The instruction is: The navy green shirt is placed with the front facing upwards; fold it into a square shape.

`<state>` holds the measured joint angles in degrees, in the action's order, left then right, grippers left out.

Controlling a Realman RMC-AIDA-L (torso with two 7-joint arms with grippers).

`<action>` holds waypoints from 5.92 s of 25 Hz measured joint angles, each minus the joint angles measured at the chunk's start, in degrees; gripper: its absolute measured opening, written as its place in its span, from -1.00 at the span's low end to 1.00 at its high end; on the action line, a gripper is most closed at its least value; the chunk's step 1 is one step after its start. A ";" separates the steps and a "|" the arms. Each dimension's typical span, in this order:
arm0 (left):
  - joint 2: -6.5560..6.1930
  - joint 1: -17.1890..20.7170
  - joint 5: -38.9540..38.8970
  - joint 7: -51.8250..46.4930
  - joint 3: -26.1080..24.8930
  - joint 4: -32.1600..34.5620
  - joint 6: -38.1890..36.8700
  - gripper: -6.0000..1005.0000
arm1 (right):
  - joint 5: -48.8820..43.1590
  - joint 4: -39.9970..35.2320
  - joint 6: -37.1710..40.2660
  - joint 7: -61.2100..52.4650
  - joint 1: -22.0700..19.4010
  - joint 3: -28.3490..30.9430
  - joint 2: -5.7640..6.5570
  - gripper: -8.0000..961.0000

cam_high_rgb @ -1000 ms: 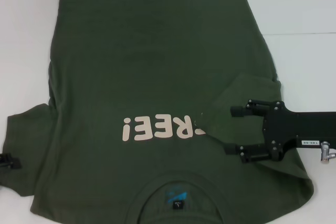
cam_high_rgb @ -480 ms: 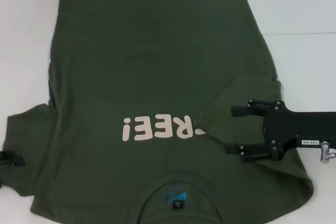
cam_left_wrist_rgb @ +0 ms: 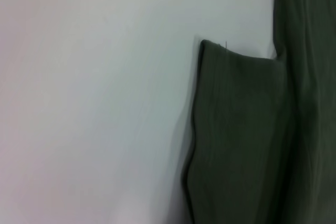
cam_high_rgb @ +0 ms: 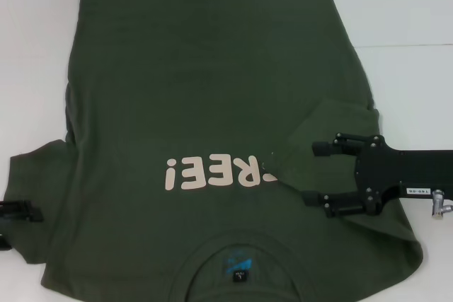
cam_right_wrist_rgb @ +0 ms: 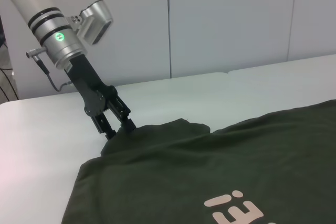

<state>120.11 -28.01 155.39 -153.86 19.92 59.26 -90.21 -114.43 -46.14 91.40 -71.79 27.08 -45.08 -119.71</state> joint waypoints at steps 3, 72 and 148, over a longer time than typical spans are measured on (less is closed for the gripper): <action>-0.02 -0.24 0.00 0.05 0.95 -0.02 0.07 0.69 | 0.00 0.00 0.00 -0.01 -0.03 0.00 0.00 0.89; -1.08 -3.20 -4.17 3.24 3.63 6.52 1.05 -0.96 | 0.12 2.11 -0.25 -0.10 -0.38 0.00 -0.08 0.79; 0.81 -10.78 -29.10 65.21 13.10 -16.20 -13.74 0.86 | -27.86 -30.82 19.70 -61.47 3.31 1.15 1.11 0.77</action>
<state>120.92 -38.79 126.30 -88.64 33.02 43.06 -103.95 -142.29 -76.96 111.10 -133.26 30.39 -43.93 -118.60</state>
